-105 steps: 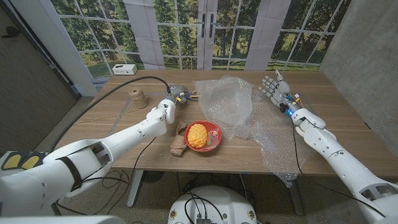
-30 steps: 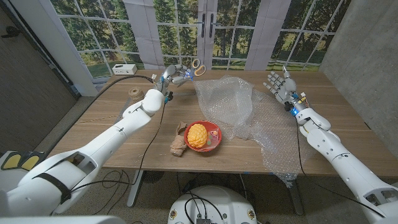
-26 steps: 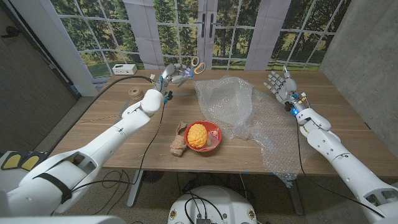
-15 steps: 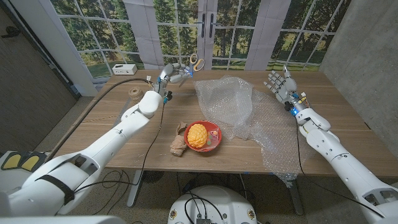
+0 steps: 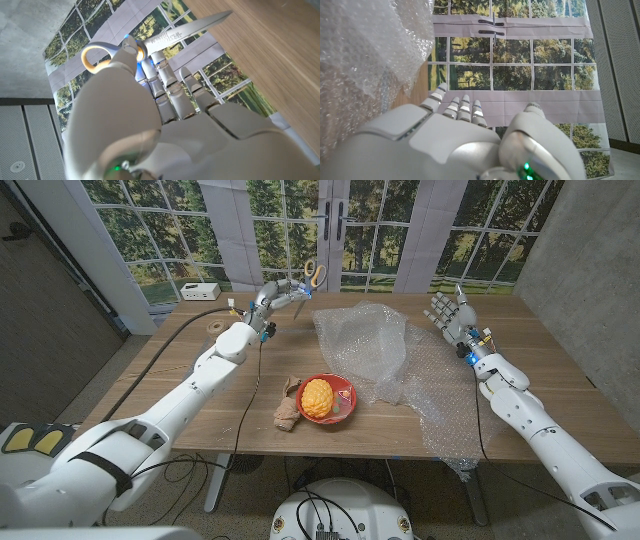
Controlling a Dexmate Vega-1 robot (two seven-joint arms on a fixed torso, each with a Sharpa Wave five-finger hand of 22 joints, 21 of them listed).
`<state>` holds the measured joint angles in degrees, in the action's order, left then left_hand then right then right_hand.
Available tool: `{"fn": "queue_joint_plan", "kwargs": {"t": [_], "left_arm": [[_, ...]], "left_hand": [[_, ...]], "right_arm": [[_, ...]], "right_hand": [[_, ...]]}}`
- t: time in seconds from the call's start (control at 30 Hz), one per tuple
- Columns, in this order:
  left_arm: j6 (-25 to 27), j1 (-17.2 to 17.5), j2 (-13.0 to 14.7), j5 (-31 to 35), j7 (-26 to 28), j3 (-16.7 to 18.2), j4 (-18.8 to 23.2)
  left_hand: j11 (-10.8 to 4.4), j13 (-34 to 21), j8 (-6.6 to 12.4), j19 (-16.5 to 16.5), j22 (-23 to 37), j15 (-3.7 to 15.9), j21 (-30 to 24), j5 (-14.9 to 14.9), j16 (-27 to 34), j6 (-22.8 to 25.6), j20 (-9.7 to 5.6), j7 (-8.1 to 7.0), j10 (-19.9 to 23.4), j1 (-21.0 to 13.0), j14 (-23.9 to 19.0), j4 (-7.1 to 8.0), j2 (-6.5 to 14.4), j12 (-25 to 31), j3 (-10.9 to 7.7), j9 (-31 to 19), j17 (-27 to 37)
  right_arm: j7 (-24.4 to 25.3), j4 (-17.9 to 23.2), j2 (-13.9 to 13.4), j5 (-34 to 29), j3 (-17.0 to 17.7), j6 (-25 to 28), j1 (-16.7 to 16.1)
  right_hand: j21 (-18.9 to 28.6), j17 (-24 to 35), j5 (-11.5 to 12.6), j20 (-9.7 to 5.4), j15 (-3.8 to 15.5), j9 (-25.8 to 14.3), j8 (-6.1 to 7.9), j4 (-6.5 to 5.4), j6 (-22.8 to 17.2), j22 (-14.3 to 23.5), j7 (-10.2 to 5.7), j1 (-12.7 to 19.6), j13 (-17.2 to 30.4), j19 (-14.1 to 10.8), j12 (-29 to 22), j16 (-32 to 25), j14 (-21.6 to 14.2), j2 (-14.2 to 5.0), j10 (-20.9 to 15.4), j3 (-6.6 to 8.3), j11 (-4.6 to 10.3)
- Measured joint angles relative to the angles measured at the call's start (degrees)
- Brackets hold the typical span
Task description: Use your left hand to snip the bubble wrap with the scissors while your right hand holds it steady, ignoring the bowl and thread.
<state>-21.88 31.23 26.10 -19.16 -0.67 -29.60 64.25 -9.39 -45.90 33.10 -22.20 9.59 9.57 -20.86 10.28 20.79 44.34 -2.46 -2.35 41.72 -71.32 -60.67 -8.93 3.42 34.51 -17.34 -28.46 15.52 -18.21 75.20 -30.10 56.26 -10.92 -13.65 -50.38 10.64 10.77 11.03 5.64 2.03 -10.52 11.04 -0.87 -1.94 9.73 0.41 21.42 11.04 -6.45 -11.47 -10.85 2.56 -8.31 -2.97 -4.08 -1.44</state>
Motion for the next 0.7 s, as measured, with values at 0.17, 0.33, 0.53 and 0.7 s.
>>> {"fn": "queue_joint_plan", "kwargs": {"t": [0.17,0.33,0.53,0.7], "left_arm": [[-0.85,-0.51,-0.42,-1.58,-1.94,0.43,-0.78],[-1.39,-0.32,-0.27,-2.11,-2.61,0.64,0.21],[-2.08,0.23,0.09,-2.51,-3.16,0.88,2.02],[-2.99,0.58,0.27,-2.54,-3.56,1.0,3.29]], "left_hand": [[0.01,0.0,-0.1,0.0,0.0,0.08,0.32,-0.01,-0.01,-0.01,0.0,0.0,0.01,0.0,-0.07,0.0,0.0,0.0,0.0,0.08,0.07],[0.1,0.0,-0.11,0.0,0.01,0.28,0.53,-0.16,-0.01,0.1,0.0,-0.11,0.1,-0.01,-0.27,0.0,0.0,0.0,0.0,0.36,0.08],[0.11,-0.17,-0.11,0.0,0.01,0.28,0.75,-0.18,-0.16,0.24,0.0,-0.25,0.11,-1.4,-0.26,-0.08,0.81,-0.43,0.09,0.63,0.36],[0.09,-0.27,-0.26,0.0,0.01,0.1,0.97,-0.27,-0.12,0.79,0.0,-0.25,0.07,-4.46,-0.67,0.16,3.73,-0.62,0.33,0.85,0.68]], "right_arm": [[0.42,0.54,0.01,-0.04,0.05,-0.4,-0.45],[0.55,0.9,-0.01,-0.04,0.19,-0.58,-0.78],[0.55,1.21,-0.05,0.0,0.36,-0.87,-1.01],[0.52,1.62,-0.17,0.07,0.51,-1.19,-1.28]], "right_hand": [[0.0,0.0,0.0,0.0,0.0,0.0,0.0,0.0,0.0,0.0,0.0,0.0,0.0,0.0,0.0,0.0,0.0,0.0,0.0,0.0,0.0],[0.0,0.0,0.0,0.0,0.0,0.0,0.0,0.0,0.0,0.0,0.0,0.0,0.0,0.0,0.0,0.0,0.0,0.0,0.0,0.0,0.0],[0.0,0.0,0.0,0.0,0.0,0.0,0.0,0.0,0.0,0.0,0.0,0.0,0.0,0.0,0.0,0.0,0.0,0.0,0.0,0.0,0.0],[0.0,0.0,0.0,0.0,0.0,0.0,0.0,0.0,0.0,0.0,0.0,0.0,0.0,0.0,0.0,0.0,0.0,0.0,0.0,0.0,0.0]]}}
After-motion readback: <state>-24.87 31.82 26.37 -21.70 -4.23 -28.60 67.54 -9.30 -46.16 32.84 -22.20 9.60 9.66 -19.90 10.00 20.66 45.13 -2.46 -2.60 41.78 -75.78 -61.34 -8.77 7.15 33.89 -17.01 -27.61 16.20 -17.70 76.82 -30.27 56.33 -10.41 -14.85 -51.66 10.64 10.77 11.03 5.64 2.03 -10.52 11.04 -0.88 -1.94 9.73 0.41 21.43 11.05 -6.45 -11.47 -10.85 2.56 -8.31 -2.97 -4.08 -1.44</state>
